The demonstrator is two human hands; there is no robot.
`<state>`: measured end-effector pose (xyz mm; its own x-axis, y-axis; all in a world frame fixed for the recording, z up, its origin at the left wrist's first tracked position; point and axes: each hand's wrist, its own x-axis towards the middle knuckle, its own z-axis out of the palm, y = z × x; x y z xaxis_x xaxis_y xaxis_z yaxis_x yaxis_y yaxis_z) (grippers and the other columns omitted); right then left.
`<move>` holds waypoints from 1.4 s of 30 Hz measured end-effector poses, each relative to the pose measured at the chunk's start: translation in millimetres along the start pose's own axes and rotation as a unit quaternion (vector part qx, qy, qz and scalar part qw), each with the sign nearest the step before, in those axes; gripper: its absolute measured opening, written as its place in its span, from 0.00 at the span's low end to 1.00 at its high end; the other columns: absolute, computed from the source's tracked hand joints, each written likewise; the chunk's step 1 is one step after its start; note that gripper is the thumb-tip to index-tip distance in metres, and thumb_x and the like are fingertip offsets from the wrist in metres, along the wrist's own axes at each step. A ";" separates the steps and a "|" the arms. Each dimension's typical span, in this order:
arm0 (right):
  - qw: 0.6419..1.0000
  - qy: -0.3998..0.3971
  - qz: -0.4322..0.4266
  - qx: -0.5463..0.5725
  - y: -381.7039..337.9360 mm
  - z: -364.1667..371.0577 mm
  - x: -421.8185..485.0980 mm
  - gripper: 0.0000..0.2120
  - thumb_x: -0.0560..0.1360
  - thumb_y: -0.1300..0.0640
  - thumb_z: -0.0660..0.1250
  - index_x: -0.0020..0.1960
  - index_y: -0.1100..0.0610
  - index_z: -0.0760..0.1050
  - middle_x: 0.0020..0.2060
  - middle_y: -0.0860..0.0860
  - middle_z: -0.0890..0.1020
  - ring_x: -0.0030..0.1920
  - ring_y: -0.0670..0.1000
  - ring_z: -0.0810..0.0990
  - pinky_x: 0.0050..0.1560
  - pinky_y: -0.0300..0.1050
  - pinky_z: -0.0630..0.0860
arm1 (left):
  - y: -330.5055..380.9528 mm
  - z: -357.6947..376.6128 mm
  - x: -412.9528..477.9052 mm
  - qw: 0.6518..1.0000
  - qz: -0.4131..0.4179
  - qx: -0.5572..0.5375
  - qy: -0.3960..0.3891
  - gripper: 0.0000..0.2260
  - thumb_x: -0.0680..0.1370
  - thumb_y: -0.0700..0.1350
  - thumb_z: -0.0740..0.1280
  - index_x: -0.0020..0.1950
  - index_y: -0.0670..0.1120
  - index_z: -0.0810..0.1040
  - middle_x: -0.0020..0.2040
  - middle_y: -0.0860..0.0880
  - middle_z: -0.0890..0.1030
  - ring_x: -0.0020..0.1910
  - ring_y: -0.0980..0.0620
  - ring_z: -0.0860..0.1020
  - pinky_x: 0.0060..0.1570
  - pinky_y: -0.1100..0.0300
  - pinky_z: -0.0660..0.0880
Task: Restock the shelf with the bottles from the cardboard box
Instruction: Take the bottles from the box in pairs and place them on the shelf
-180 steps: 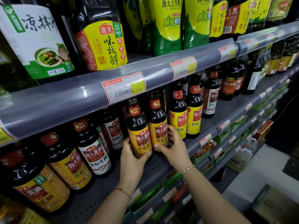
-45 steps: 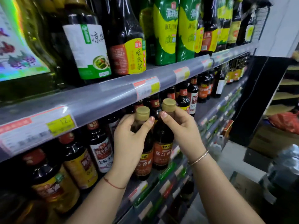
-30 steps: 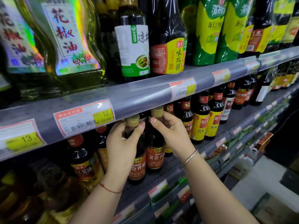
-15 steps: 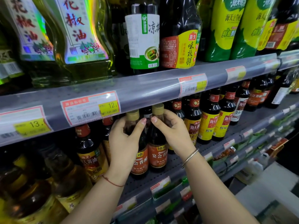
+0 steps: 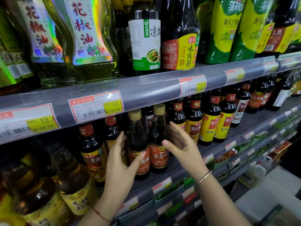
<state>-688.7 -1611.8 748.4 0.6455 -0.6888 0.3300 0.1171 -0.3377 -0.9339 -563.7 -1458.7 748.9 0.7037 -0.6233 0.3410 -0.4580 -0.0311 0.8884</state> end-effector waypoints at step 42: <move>0.991 -0.068 0.102 -0.057 47.6 7.2 -8.6 0.35 0.68 0.55 0.75 0.66 0.38 0.59 0.58 0.34 0.74 0.56 0.29 0.73 0.52 0.27 0.73 | -37.2 9.6 -21.8 0.998 -0.055 0.034 -0.002 0.35 0.69 0.46 0.75 0.70 0.57 0.62 0.61 0.56 0.73 0.60 0.57 0.74 0.55 0.61 0.73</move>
<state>-683.2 -1617.4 700.1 0.7439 -0.6596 0.1075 -0.1064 -0.2756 -0.9554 -567.2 -1451.4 705.5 0.7498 -0.6164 0.2405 -0.4133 -0.1524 0.8978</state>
